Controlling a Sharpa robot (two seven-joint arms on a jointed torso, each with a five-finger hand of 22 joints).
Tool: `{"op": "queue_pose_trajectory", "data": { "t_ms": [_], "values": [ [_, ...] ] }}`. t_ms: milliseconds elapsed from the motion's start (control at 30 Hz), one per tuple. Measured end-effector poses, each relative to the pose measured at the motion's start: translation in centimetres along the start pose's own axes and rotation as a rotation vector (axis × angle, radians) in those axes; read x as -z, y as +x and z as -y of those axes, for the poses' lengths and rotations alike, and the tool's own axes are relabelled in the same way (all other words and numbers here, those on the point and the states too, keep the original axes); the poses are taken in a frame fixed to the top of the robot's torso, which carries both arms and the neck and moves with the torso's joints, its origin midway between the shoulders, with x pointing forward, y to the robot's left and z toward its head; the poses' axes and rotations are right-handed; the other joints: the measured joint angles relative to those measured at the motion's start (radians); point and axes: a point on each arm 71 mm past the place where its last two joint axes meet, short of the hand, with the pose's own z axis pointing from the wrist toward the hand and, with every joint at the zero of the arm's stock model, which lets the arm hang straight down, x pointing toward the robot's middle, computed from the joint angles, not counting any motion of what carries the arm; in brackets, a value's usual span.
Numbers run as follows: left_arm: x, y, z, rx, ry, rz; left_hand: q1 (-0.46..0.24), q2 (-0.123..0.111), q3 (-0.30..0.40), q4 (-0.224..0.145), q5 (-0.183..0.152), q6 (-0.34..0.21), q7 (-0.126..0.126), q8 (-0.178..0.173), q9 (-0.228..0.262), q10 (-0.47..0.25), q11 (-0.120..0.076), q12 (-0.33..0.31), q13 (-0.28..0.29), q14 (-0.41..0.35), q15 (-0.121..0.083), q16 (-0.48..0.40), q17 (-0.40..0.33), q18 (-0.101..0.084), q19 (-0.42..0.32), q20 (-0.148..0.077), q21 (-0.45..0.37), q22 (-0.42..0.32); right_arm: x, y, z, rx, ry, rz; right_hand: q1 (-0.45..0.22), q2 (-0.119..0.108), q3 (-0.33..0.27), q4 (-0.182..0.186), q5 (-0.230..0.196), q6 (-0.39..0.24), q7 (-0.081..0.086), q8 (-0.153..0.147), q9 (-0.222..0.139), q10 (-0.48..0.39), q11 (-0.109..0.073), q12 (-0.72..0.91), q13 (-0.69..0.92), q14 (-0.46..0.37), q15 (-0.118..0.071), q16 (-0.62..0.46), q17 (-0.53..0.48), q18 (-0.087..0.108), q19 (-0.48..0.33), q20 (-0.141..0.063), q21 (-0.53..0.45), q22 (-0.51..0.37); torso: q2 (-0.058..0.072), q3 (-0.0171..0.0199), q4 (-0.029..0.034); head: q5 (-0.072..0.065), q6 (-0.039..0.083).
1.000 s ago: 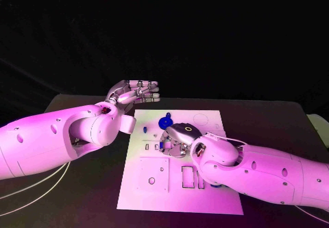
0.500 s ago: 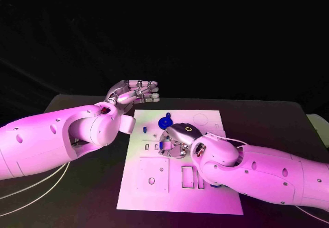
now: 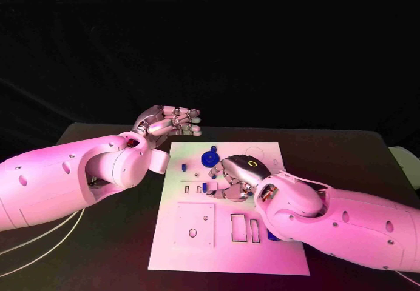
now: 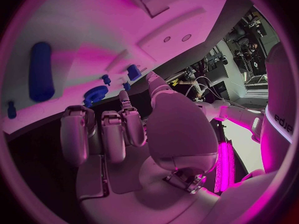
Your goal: Assemble the parts on the task board
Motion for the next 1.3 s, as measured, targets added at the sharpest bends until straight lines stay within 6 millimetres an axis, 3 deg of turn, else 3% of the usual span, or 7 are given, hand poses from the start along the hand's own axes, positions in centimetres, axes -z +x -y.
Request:
{"op": "queue_pose_trajectory", "data": {
  "t_ms": [200, 367, 433, 500, 633, 767, 1300],
  "values": [
    [-0.3, -0.6, -0.6, -0.111, -0.06, -0.061, -0.016, 0.006, -0.029, 0.009, -0.005, 0.07, -0.056, 0.028, 0.019, 0.166, -0.072, 0.08, 0.045, 0.249, -0.083, 0.265, 0.185, 0.0, 0.199, -0.105, 0.163, 0.077, 1.9, -3.9, 2.8, -0.071, 0.018, 0.079, 0.037, 0.037, 0.005, -0.005, 0.047, 0.006, -0.006, 0.009, 0.006, -0.022, -0.002, -0.035, 0.0, 0.0, 0.0, -0.025, 0.001, 0.016, -0.037, 0.0, -0.061, 0.0, -0.009, 0.0001, -0.0019, 0.002, 0.002],
    [-0.3, -0.7, -1.5, -0.239, -0.161, -0.149, -0.087, 0.002, -0.077, 0.077, -0.005, 0.091, -0.084, 0.042, 0.043, 0.221, -0.104, 0.199, 0.151, 0.266, -0.11, 0.829, 0.76, 0.0, 0.275, -0.163, 0.303, 0.158, 3.6, -7.0, 5.5, -0.164, 0.069, 0.12, 0.039, 0.039, 0.004, -0.004, 0.057, 0.01, -0.01, 0.016, 0.007, -0.029, -0.004, -0.043, 0.0, 0.0, 0.0, -0.035, 0.001, 0.016, -0.044, 0.0, -0.077, 0.0, -0.02, 0.0007, -0.003, 0.004, -0.002],
    [-0.2, -0.6, -1.9, -0.301, -0.207, -0.185, -0.113, 0.003, -0.099, 0.119, -0.005, 0.094, -0.1, 0.057, 0.063, 0.219, -0.11, 0.299, 0.243, 0.265, -0.115, 1.006, 0.955, 0.0, 0.283, -0.173, 0.373, 0.204, 4.3, -7.9, 6.5, -0.196, 0.092, 0.132, 0.039, 0.039, 0.004, -0.004, 0.057, 0.01, -0.01, 0.016, 0.007, -0.029, -0.004, -0.043, 0.0, 0.0, 0.0, -0.035, 0.001, 0.016, -0.044, 0.0, -0.077, 0.0, -0.025, 0.0007, -0.0031, 0.004, -0.005],
    [-0.2, -0.4, -2.4, -0.386, -0.262, -0.228, -0.117, 0.005, -0.12, 0.154, -0.002, 0.096, -0.11, 0.084, 0.099, 0.185, -0.125, 0.479, 0.419, 0.266, -0.124, 1.148, 1.094, 0.0, 0.285, -0.188, 0.492, 0.311, 5.0, -8.9, 7.6, -0.23, 0.123, 0.147, 0.039, 0.039, 0.004, -0.004, 0.061, 0.01, -0.01, 0.016, 0.008, -0.029, -0.004, -0.043, 0.0, 0.0, 0.0, -0.035, 0.001, 0.016, -0.044, 0.0, -0.077, 0.0, -0.03, 0.0007, -0.0031, 0.004, -0.007],
    [-0.2, 0.1, -3.2, -0.553, -0.352, -0.281, -0.151, 0.022, -0.166, 0.165, -0.002, 0.102, -0.118, 0.14, 0.171, 0.194, -0.134, 0.851, 0.797, 0.265, -0.141, 1.227, 1.123, -0.019, 0.321, -0.198, 0.694, 0.556, 5.8, -9.8, 8.9, -0.28, 0.165, 0.16, 0.039, 0.039, 0.004, -0.004, 0.065, 0.012, -0.012, 0.019, 0.008, -0.029, -0.004, -0.043, 0.0, 0.0, 0.0, -0.035, 0.001, 0.016, -0.044, 0.0, -0.081, 0.0, -0.037, 0.0017, -0.003, 0.004, -0.012],
    [-0.4, 0.6, -3.9, -0.71, -0.438, -0.308, -0.178, 0.038, -0.202, 0.165, -0.002, 0.081, -0.132, 0.198, 0.252, 0.214, -0.146, 1.041, 0.997, 0.265, -0.143, 1.231, 1.123, -0.04, 0.368, -0.205, 0.845, 0.765, 6.3, -10.2, 10.0, -0.307, 0.197, 0.17, 0.039, 0.039, 0.004, -0.004, 0.067, 0.017, -0.009, 0.02, 0.009, -0.032, -0.007, -0.043, 0.0, 0.0, 0.0, -0.035, 0.001, 0.016, -0.047, -0.003, -0.081, 0.0, -0.043, 0.0026, -0.0019, 0.004, -0.017],
    [-1.4, 2.3, -6.0, -1.04, -0.655, -0.337, -0.222, 0.048, -0.26, 0.168, -0.002, 0.039, -0.137, 0.267, 0.37, 0.217, -0.15, 1.114, 1.089, 0.265, -0.143, 1.231, 1.123, -0.054, 0.376, -0.204, 0.922, 0.878, 6.6, -10.7, 11.5, -0.338, 0.243, 0.185, 0.039, 0.039, -0.001, -0.004, 0.083, 0.017, -0.009, 0.024, 0.009, -0.032, -0.007, -0.047, 0.0, 0.0, 0.0, -0.038, 0.001, 0.016, -0.047, -0.003, -0.085, 0.0, -0.052, 0.0067, 0.004, 0.004, -0.031]
  ]
}}
